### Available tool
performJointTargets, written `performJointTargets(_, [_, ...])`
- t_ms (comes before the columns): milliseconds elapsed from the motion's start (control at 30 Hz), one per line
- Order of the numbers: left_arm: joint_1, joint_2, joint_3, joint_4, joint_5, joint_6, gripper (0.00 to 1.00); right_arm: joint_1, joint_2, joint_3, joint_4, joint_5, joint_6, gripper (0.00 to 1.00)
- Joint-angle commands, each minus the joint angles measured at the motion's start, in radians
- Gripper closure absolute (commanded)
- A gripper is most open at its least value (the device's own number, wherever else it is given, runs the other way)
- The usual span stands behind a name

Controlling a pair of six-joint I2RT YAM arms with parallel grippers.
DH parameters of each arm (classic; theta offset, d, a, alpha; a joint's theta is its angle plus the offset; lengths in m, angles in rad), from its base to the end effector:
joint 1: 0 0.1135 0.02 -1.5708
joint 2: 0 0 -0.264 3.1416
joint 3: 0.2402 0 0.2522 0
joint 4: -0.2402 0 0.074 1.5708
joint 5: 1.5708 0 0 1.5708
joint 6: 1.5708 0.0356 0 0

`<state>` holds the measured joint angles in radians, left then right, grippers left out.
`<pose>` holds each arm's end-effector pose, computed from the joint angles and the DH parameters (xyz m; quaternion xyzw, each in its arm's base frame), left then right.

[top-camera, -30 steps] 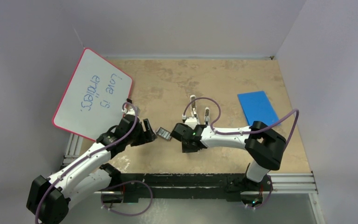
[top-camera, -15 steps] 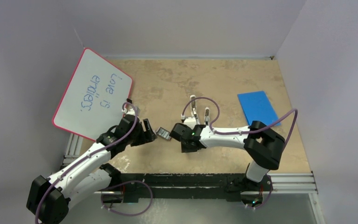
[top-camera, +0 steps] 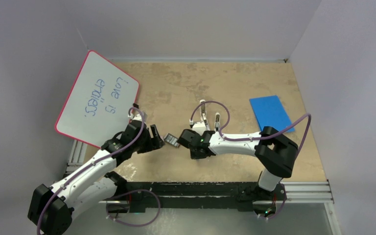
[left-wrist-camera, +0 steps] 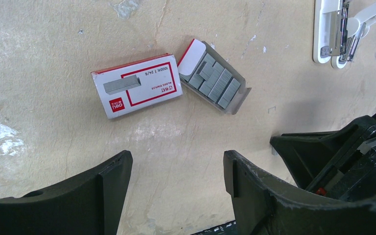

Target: Load the staples into the stapler

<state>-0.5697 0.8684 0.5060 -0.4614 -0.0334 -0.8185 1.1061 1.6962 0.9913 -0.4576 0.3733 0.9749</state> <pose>0.1473 -0.0930 0.2039 -0.1215 0.9230 -0.2214 0.2904 0.1555 0.2812 0.1641 -0.0255 0.9626 0.0799 0.2575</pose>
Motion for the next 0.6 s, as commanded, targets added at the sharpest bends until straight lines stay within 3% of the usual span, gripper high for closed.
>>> performJointTargets(0, [0.005,-0.013,0.015,0.012,0.001,0.008,0.32,-0.004,0.027,0.007,-0.016,0.045,-0.014,0.81])
performJointTargets(400, [0.004,-0.008,0.017,0.018,0.004,0.006,0.32,-0.003,-0.01,0.011,-0.03,0.051,0.015,0.84])
performJointTargets(567, [0.004,-0.007,0.023,0.018,0.007,0.011,0.32,-0.004,-0.043,0.039,-0.047,0.126,0.031,0.83])
